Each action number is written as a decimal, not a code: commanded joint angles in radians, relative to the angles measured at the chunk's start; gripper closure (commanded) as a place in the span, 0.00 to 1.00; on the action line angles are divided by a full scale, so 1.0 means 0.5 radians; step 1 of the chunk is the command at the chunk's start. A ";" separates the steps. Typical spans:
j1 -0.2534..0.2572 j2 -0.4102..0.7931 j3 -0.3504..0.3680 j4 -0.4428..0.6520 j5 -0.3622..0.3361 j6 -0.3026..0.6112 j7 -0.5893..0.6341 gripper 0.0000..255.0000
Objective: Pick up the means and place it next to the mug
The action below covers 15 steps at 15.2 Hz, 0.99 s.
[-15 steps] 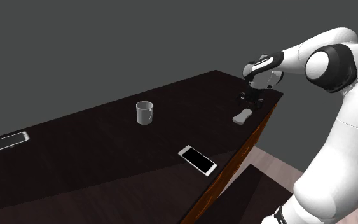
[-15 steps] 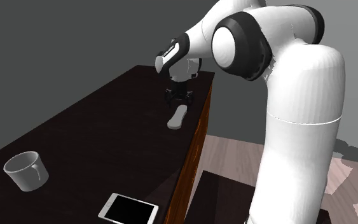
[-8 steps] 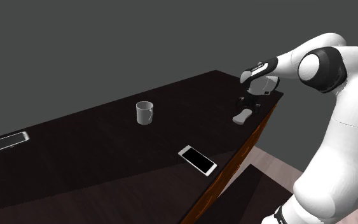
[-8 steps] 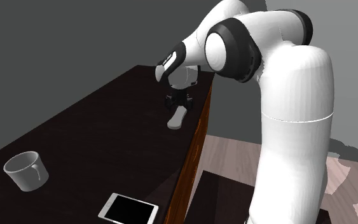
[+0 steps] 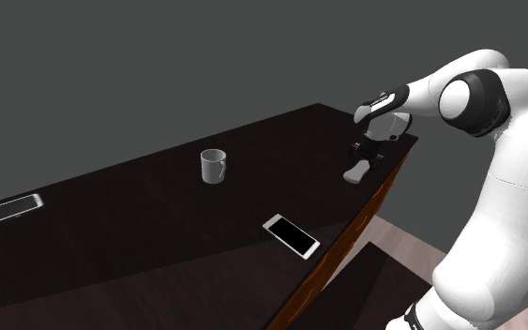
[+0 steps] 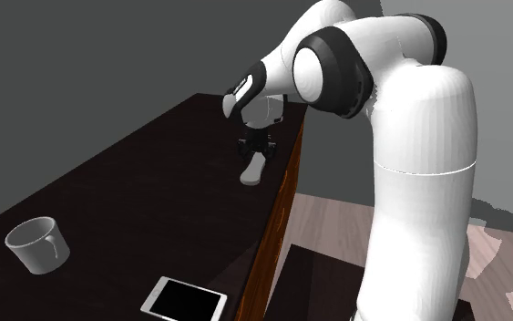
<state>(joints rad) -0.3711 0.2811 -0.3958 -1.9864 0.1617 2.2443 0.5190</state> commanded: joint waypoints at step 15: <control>0.013 -0.086 -0.018 0.059 -0.051 -0.138 0.035 1.00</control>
<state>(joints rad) -0.3657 0.2457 -0.4032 -1.9609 0.1403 2.1862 0.5339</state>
